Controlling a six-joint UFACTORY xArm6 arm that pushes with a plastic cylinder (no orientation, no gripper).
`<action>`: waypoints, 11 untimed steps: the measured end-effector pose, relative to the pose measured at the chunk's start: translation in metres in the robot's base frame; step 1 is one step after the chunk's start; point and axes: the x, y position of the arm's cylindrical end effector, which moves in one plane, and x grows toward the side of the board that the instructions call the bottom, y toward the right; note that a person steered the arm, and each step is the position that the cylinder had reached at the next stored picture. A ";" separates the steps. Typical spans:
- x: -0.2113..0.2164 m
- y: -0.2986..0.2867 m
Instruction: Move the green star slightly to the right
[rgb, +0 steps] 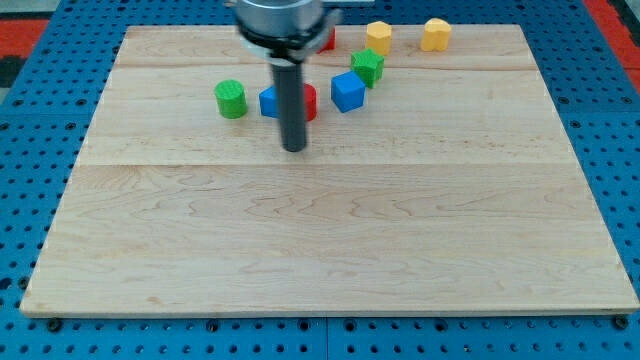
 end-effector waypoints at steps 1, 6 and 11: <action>0.000 0.100; -0.015 0.199; -0.013 0.199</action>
